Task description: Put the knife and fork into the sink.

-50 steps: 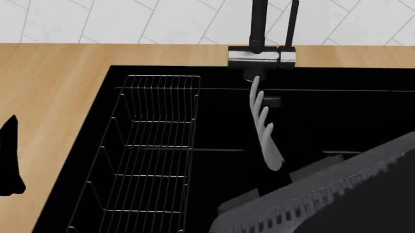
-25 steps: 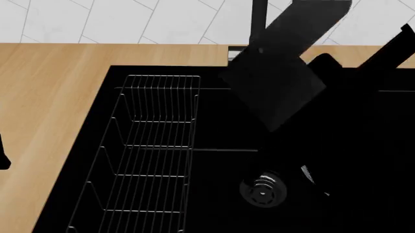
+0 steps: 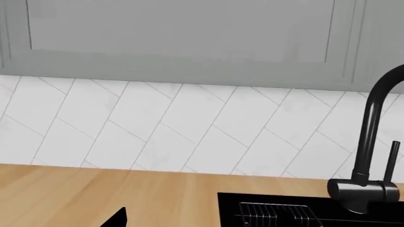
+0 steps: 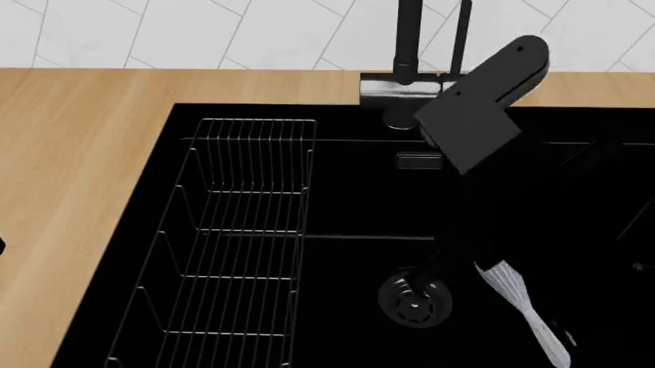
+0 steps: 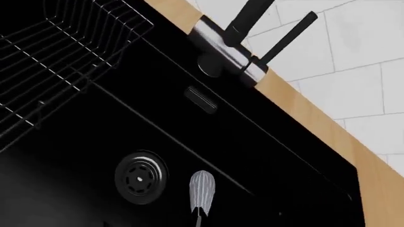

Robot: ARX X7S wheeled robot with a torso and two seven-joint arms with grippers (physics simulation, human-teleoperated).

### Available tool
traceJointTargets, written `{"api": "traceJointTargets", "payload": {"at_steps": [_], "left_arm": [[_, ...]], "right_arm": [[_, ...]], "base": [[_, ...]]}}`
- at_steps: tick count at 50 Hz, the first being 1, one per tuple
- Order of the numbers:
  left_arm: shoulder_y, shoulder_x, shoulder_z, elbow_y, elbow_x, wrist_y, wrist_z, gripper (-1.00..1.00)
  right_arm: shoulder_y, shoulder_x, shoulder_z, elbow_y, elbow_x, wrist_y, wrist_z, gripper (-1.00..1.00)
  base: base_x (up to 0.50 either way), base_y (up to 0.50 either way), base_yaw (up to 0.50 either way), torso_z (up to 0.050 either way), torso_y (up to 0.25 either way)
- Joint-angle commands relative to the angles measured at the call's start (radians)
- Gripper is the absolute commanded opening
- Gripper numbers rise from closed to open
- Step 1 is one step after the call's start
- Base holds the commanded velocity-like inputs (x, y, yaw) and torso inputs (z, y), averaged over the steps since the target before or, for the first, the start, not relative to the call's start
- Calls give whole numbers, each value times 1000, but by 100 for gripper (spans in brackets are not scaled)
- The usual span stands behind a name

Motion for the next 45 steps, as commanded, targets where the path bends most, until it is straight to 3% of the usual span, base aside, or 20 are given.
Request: {"api": "traceJointTargets", "payload": {"at_steps": [1, 25, 37, 38, 45], "left_arm": [[-7, 12, -11, 4, 16, -17, 6, 100], [10, 31, 7, -17, 39, -9, 28, 100], [27, 25, -5, -16, 35, 1, 31, 100], [26, 25, -5, -17, 34, 1, 31, 100], [20, 21, -7, -13, 23, -2, 24, 100]], "right_arm": [[-155, -18, 68, 108, 44, -114, -23, -100], [-284, -51, 15, 200, -53, -248, -105, -100], [-283, -59, 2, 206, -45, -236, -133, -100], [-276, -60, -1, 205, -54, -234, -128, 100], [-272, -57, 5, 206, -45, -229, -116, 100]], "base": [[0, 0, 0, 0, 0], [0, 0, 0, 0, 0], [0, 0, 0, 0, 0], [0, 0, 0, 0, 0], [0, 0, 0, 0, 0]]}}
